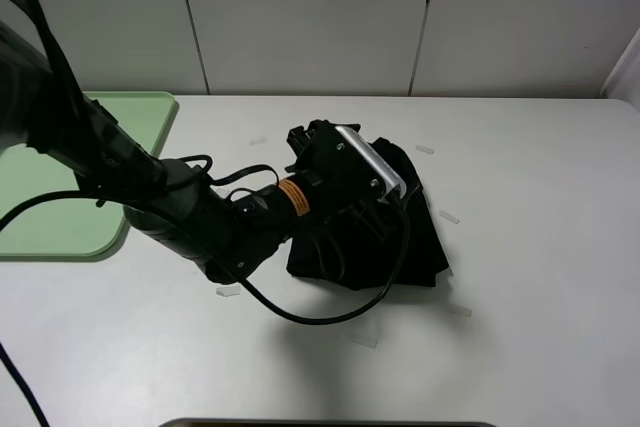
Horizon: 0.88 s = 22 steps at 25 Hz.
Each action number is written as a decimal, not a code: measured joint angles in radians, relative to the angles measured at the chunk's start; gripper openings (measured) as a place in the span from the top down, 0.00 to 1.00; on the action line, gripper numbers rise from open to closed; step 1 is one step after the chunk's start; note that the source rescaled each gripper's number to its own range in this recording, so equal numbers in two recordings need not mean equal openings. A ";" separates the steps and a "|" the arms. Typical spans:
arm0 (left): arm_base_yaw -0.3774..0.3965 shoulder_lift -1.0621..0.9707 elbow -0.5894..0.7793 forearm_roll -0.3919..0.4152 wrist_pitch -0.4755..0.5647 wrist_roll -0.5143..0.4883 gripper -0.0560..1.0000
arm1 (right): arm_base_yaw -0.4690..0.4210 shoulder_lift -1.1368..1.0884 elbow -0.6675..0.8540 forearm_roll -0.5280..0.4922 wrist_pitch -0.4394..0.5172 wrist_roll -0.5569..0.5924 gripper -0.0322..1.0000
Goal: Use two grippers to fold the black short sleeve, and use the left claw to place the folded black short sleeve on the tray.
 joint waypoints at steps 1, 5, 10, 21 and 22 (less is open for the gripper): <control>0.003 0.000 -0.001 0.000 0.000 0.000 0.02 | 0.000 0.000 0.000 0.000 0.000 0.000 0.00; 0.005 0.007 -0.048 -0.068 0.029 0.021 0.02 | 0.000 0.000 0.000 0.000 0.000 0.000 0.00; 0.007 0.079 -0.158 -0.103 0.045 0.037 0.02 | 0.000 0.000 0.000 0.000 0.000 0.000 0.00; 0.008 0.276 -0.385 -0.066 0.058 0.053 0.02 | 0.000 0.000 0.000 0.000 0.000 0.000 0.00; 0.008 0.287 -0.398 -0.064 0.059 0.053 0.02 | 0.000 0.000 0.000 0.000 0.000 0.000 0.00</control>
